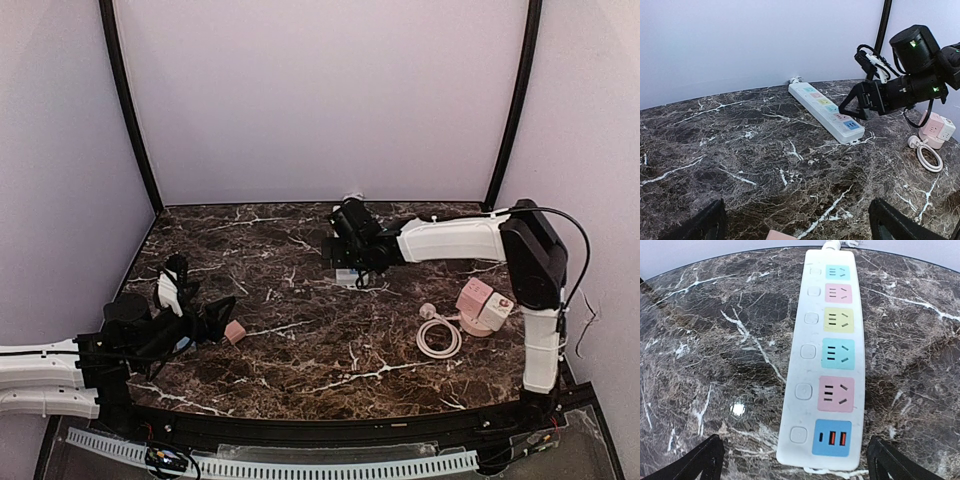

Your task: Insert the plug

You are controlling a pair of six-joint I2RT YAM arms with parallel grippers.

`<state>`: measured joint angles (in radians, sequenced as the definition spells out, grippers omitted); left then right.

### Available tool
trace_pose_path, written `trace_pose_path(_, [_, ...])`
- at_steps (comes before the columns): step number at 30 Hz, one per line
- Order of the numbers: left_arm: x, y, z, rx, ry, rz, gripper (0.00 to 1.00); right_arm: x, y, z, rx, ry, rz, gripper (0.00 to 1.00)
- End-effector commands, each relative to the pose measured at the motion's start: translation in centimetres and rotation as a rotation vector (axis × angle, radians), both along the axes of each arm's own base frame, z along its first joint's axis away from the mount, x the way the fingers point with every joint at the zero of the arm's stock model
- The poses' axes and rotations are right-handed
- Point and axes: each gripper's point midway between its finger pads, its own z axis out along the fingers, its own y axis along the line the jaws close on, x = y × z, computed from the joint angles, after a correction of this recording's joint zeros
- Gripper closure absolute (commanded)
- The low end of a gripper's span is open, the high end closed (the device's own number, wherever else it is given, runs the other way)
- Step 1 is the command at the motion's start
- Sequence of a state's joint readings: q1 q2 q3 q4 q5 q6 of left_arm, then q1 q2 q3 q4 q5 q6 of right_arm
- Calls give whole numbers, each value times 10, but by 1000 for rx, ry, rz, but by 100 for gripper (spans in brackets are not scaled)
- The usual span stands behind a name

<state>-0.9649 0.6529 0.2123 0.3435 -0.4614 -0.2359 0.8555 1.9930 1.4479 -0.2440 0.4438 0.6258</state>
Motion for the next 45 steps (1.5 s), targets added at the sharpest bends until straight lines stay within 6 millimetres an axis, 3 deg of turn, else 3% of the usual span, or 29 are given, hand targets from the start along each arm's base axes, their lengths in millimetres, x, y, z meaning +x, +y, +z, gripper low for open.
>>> trace_pose_path(1, [0, 3, -2, 4, 1, 6, 0, 12, -1, -25, -90, 45, -84, 1])
trace_pose_path(4, [-1, 3, -2, 3, 0, 6, 0, 20, 3, -35, -109, 54, -97, 1])
trace_pose_path(12, [-1, 3, -1, 0, -2, 7, 0, 30, -14, -48, -145, 65, -162, 1])
trace_pose_path(28, [-1, 3, 0, -3, -3, 2, 0, 45, -13, -83, -182, 117, -121, 3])
trace_pose_path(34, [-2, 3, 0, -5, -2, 2, 0, 46, -13, -84, -196, 109, -101, 34])
trace_pose_path(41, [-1, 3, 0, -5, -2, 0, 0, 43, -18, -85, -222, 107, -95, 60])
trace_pose_path(45, [-1, 2, -1, -3, -1, 0, 0, 37, -15, -78, -234, 99, -53, 63])
